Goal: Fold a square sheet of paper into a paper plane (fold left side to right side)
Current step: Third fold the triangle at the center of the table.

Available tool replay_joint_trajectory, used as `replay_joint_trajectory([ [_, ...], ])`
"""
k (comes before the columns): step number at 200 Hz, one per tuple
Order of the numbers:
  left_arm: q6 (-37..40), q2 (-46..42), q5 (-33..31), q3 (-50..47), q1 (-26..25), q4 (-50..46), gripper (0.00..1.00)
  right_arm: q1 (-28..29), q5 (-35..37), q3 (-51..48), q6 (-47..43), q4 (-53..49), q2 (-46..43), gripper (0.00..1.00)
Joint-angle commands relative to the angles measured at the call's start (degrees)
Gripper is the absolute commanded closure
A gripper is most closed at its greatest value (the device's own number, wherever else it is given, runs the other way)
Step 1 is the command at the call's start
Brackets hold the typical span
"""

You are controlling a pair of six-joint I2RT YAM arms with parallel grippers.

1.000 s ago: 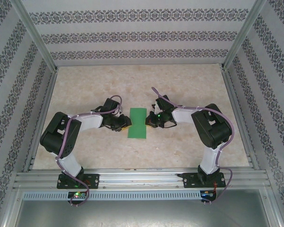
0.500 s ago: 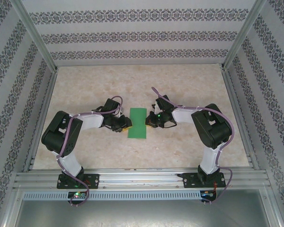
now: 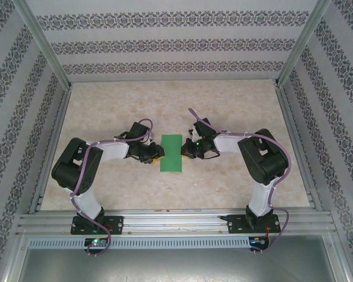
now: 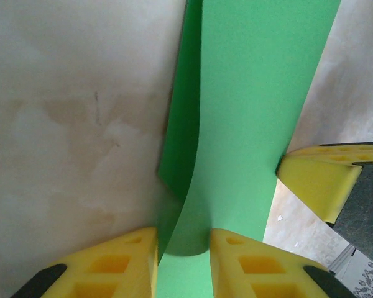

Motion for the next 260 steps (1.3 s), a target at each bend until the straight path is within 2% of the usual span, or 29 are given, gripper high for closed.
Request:
replay_joint_trajectory([
  [1, -0.40, -1.29, 0.05, 1.31, -0.47, 0.76, 0.73, 0.38, 1.97, -0.14, -1.61, -2.85, 1.26, 1.00],
  [78, -1.38, -1.71, 0.83, 1.36, -0.46, 4.71, 0.67, 0.38, 1.88, -0.06, -1.85, -2.87, 1.48, 1.00],
  [129, -1.10, -0.61, 1.10, 2.13, -0.44, 4.02, 0.65, 0.29, 1.88, -0.06, -1.87, -2.89, 1.35, 1.00],
  [167, -0.36, -0.69, 0.07, 2.31, -0.48, 1.46, 0.75, 0.20, 1.88, 0.02, -1.87, -2.89, 1.21, 1.00],
  [214, -3.22, -1.80, 0.48, 1.85, -0.53, 0.98, 0.95, -0.82, 1.86, 0.56, -4.00, -2.76, -1.02, 1.00],
  [260, -9.04, -3.50, 0.04, 3.34, -0.85, -1.91, 1.00, -1.14, 5.95, -2.80, -10.39, -3.24, -10.03, 0.77],
])
